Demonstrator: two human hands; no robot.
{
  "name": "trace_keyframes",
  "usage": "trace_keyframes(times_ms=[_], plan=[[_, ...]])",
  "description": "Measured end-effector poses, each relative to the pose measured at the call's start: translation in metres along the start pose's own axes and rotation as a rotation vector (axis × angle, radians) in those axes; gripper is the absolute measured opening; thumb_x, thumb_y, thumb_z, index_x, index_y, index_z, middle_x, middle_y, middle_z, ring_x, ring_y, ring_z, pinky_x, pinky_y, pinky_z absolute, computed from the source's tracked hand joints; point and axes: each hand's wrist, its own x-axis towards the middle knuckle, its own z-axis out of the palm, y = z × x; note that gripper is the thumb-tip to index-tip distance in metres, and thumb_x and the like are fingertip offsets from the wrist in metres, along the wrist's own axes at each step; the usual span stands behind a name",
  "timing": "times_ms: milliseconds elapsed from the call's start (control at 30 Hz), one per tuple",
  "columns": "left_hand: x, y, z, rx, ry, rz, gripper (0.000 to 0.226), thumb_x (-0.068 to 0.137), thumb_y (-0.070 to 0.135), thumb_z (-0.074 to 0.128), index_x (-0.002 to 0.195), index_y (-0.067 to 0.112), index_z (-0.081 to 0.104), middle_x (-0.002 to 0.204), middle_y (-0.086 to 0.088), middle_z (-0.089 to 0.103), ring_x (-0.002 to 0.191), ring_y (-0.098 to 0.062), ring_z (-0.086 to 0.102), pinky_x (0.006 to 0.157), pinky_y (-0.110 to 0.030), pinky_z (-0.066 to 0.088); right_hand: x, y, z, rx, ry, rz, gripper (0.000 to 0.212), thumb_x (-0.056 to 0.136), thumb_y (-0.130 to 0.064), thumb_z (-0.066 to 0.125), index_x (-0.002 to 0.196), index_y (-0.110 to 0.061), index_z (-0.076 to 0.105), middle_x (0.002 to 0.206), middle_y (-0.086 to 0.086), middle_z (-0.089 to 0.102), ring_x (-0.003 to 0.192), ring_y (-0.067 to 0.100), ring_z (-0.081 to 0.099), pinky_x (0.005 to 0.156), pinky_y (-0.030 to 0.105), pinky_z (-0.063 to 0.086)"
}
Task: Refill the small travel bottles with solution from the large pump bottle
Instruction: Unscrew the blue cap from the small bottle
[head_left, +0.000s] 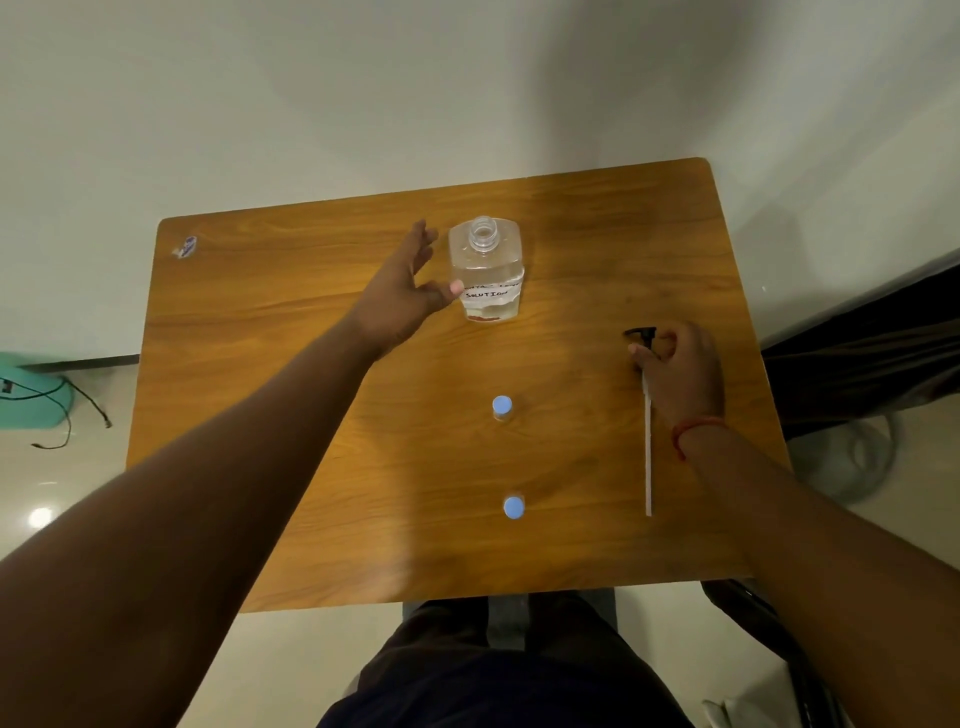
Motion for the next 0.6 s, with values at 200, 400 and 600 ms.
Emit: trace_keyframes(times_ms=[200,400,600], plan=[[-0.043,-0.046,0.022,-0.022,0.136,-0.101,0.070,0.101,0.019,0.062,0.160,0.015,0.024,0.161,-0.001,0.039,0.147,-0.010,0.036,0.116,-0.034,0.036,-0.032,-0.034,0.022,0.039,-0.371,-0.549,0.031,0.093,-0.037,0.061,0.119,-0.020,0.057,0.107,-0.013,0.044,0.094,-0.002,0.043,0.075,0.017,0.038],[-0.078,-0.084,0.060,0.094,-0.023,-0.143,0.050,0.102,0.011,0.057,0.150,0.015,0.043,0.154,-0.005,0.047,0.145,-0.015,0.041,0.109,-0.028,0.040,-0.054,-0.062,0.046,-0.058,-0.524,-0.782,0.052,0.086,-0.053,0.061,0.126,-0.019,0.055,0.118,-0.005,0.052,0.106,0.005,0.045,0.081,0.017,0.036],[-0.090,-0.087,0.085,0.170,-0.105,-0.089,0.053,0.100,0.006,0.059,0.150,0.012,0.043,0.154,-0.008,0.047,0.144,-0.019,0.042,0.112,-0.034,0.044,-0.060,-0.071,0.059,-0.129,-0.486,-0.896,0.030,0.090,-0.029,0.065,0.115,-0.012,0.063,0.112,0.004,0.059,0.102,0.019,0.053,0.085,0.030,0.043]])
